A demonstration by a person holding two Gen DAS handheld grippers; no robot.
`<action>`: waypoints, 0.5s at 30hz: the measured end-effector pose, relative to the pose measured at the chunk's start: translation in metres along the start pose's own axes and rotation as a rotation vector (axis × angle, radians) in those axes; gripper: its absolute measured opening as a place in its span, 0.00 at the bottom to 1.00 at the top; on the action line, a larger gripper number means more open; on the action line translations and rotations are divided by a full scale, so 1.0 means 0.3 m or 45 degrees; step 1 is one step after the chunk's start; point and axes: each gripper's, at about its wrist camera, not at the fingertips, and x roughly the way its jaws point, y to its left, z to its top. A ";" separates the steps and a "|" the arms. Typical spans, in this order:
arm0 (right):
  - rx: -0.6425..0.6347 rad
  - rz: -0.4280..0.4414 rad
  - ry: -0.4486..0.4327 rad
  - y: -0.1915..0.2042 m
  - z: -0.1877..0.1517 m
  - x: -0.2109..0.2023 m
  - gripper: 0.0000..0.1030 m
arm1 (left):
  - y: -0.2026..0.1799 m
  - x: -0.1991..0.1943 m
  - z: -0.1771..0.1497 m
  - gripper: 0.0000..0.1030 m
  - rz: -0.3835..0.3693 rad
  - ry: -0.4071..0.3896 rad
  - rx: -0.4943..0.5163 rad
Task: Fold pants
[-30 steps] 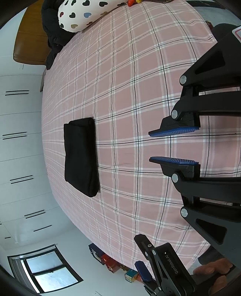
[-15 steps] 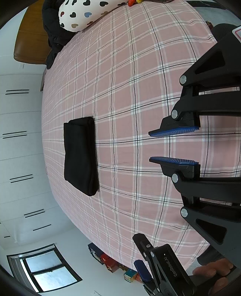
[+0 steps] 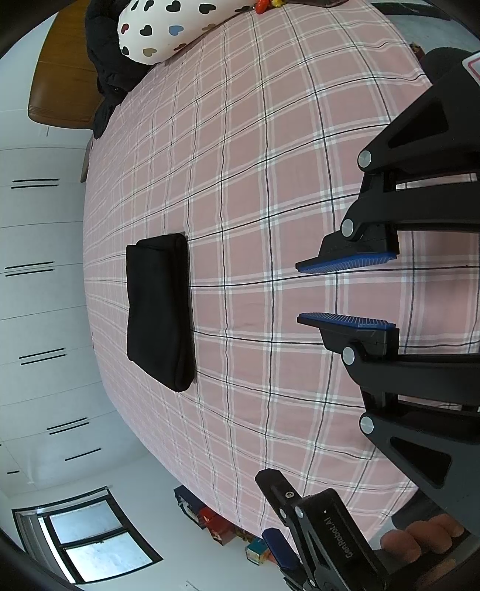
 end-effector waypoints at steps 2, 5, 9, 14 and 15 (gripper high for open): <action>-0.001 -0.004 -0.007 -0.001 -0.001 -0.003 0.32 | 0.005 0.007 -0.002 0.95 -0.010 0.010 -0.004; 0.000 -0.006 -0.007 -0.003 -0.002 -0.003 0.32 | 0.018 0.014 -0.008 0.95 -0.013 0.019 -0.022; 0.004 -0.006 -0.002 -0.006 -0.006 0.001 0.32 | 0.020 0.014 -0.015 0.95 0.006 0.012 -0.003; 0.001 -0.006 -0.003 -0.004 -0.006 0.001 0.32 | 0.004 0.010 -0.018 0.95 0.014 -0.003 0.034; 0.001 -0.006 -0.003 -0.004 -0.007 0.001 0.32 | 0.001 0.010 -0.018 0.95 0.011 -0.002 0.035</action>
